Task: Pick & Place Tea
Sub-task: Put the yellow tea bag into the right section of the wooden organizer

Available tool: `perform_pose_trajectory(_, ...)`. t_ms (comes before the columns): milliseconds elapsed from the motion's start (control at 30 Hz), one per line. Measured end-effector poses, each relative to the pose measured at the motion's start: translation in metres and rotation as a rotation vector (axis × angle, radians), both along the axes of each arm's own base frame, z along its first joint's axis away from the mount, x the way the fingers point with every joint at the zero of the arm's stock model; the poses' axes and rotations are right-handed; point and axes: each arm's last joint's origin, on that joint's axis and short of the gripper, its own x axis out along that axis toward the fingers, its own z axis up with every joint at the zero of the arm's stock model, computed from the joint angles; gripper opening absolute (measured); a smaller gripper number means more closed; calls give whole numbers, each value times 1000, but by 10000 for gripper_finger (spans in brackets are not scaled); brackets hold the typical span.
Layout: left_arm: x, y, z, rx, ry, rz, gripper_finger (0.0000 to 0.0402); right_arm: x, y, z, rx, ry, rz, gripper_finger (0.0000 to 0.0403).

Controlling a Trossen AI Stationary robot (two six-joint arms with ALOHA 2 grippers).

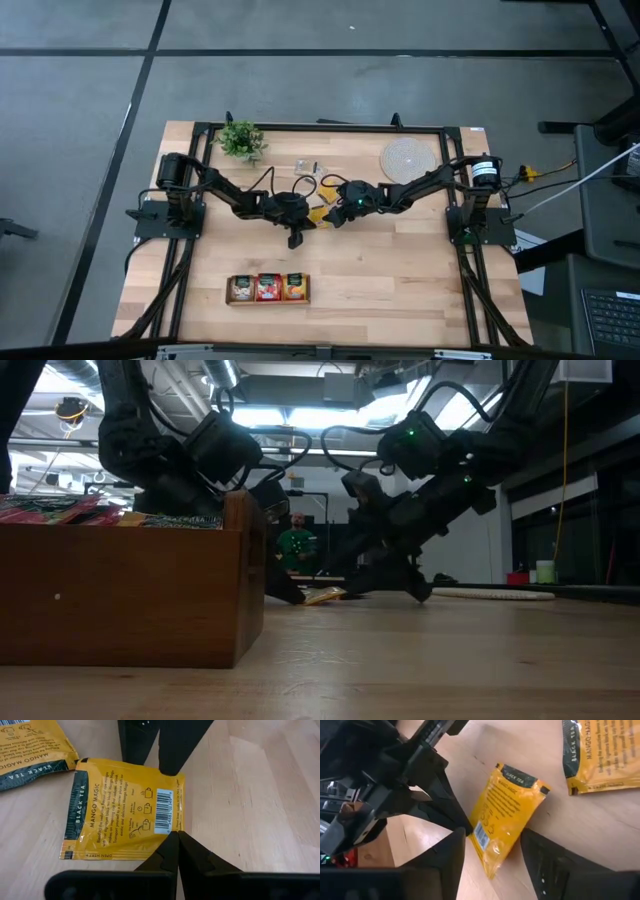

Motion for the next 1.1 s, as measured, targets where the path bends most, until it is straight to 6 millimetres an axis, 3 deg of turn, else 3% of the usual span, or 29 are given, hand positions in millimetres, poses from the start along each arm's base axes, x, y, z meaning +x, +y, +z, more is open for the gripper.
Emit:
perform_pose_trajectory(367,3,1,4,38,-61,-11,3,0,0,0,-8,-3,6,119)
perform_pose_trajectory(700,5,1,6,65,-84,-20,5,0,0,-1,-83,-4,66,11)
perform_pose_trajectory(900,5,1,7,13,-86,22,5,-1,0,-2,-113,-2,84,6)
perform_pose_trajectory(1100,0,1,22,-24,-64,48,21,-2,0,-3,-170,15,117,4)
